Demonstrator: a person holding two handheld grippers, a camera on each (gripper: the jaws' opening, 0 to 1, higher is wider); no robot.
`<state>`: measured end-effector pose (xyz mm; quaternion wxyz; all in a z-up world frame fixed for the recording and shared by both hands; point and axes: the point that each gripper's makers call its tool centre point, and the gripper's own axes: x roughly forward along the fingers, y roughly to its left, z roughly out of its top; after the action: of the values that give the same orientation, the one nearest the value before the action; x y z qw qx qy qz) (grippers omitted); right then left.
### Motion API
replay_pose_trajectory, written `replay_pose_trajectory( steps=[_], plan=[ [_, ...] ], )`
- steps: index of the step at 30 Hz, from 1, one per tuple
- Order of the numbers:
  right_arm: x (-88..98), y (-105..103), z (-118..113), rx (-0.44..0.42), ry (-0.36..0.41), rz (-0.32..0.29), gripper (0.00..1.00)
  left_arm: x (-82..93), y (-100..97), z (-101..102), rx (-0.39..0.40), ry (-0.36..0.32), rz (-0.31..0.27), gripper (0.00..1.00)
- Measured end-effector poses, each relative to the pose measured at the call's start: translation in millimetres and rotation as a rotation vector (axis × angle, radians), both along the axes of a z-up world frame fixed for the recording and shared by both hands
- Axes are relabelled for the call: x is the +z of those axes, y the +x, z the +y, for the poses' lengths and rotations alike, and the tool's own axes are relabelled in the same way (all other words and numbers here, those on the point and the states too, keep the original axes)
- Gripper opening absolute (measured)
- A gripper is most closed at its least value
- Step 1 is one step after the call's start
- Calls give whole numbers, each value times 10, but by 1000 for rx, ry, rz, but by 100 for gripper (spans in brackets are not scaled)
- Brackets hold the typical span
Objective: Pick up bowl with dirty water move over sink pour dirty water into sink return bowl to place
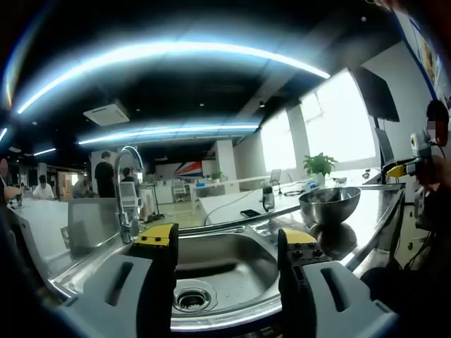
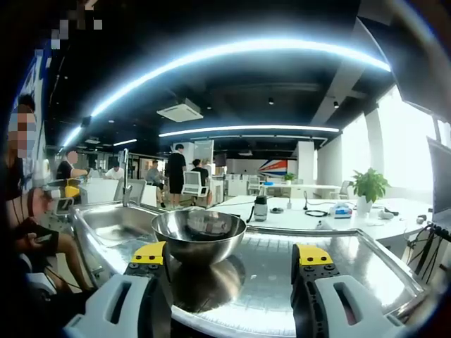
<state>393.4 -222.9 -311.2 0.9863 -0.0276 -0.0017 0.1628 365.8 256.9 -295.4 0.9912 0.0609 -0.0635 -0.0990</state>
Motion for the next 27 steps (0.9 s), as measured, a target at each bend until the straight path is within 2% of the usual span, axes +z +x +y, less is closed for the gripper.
replay_pose_trajectory(
  steps=[16,27],
  plan=[
    [11,-49,-36,-7,7,-4,65,19,-45,-2,3,11,-3,59],
    [32,-50,-39,-4,7,-6,64,79,-65,121,26,-17,-13,59]
  ],
)
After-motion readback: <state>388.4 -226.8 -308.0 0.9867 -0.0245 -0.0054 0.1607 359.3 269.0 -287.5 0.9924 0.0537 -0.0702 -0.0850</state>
